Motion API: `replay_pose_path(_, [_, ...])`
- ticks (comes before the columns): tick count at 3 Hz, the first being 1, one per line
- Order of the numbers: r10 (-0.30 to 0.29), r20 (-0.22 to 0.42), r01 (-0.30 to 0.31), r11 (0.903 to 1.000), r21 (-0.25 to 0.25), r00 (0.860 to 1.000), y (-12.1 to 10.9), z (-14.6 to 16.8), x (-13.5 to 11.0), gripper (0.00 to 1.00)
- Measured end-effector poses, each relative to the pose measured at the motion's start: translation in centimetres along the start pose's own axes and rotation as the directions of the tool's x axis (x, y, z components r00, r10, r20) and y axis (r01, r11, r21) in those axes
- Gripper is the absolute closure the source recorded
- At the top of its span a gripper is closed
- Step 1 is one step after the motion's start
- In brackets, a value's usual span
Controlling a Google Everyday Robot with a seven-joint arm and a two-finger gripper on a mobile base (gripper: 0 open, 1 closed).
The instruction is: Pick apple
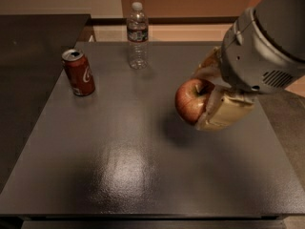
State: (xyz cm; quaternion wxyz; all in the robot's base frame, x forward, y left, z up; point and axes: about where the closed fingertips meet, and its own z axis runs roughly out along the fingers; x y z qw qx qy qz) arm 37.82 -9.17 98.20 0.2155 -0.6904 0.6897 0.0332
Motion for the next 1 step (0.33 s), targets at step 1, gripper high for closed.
replay_pose_path(1, [0.0,0.0,0.0,1.0,0.0,1.0,0.0,-0.01,-0.01,1.0])
